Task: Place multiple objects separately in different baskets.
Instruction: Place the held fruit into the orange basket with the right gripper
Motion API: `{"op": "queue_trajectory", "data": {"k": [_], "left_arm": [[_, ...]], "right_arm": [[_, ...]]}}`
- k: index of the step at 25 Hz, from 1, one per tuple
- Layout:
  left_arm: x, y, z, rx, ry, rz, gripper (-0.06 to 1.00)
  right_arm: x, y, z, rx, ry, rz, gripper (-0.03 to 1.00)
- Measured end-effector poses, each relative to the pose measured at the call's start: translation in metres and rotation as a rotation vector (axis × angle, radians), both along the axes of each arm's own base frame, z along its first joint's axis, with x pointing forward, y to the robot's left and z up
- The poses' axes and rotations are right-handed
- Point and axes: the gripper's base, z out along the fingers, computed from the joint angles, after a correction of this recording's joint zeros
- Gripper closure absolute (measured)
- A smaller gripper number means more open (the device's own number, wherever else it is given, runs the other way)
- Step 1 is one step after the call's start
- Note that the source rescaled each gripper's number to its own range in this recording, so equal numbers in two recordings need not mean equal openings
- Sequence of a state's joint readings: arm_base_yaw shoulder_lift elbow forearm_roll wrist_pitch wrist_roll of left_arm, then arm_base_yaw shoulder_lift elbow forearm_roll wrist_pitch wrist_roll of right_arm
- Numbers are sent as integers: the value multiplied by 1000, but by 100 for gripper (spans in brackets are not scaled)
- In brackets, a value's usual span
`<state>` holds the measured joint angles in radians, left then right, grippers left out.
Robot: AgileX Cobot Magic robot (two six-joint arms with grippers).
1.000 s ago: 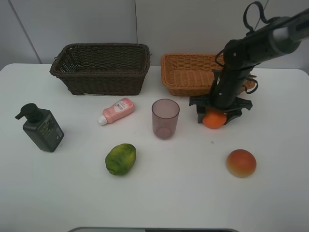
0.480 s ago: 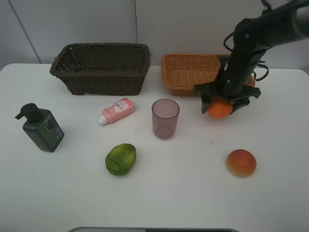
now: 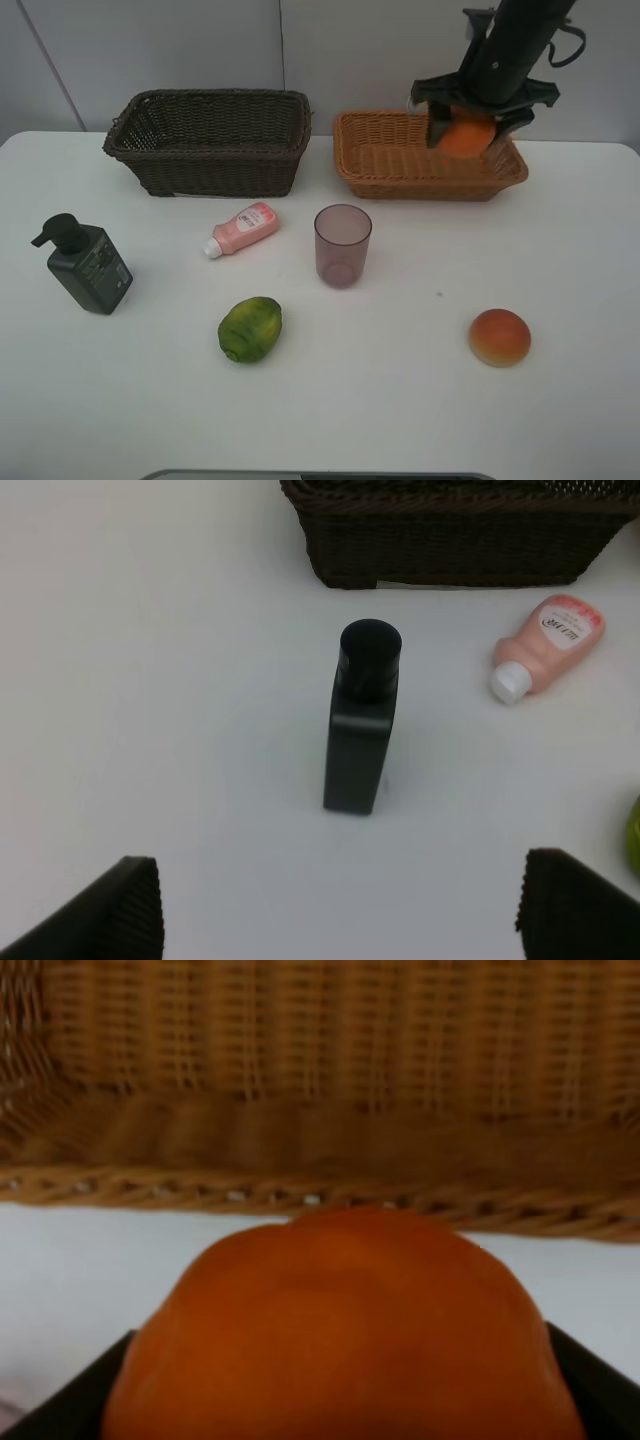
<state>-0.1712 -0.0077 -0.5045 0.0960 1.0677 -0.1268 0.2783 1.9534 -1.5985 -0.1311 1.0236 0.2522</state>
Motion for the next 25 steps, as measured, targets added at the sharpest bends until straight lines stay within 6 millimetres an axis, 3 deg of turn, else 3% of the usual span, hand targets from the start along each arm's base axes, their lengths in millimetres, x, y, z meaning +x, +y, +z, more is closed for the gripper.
{"op": "queue_trajectory", "data": {"k": [6,12,19,25], "left_arm": [[0,0,0,0,0,0,3],[0,0,0,0,0,0,3],[0,0,0,0,0,0,3],[0,0,0,0,0,0,3]], "right_arm": [[41,-10,-12,-29,-44,-28,62],[73,-15,-44,-33,-94,-32,62],[88,-17,-91,-22,-103,-26,62],[90,-16,-107,-19,-87,-37,62]]}}
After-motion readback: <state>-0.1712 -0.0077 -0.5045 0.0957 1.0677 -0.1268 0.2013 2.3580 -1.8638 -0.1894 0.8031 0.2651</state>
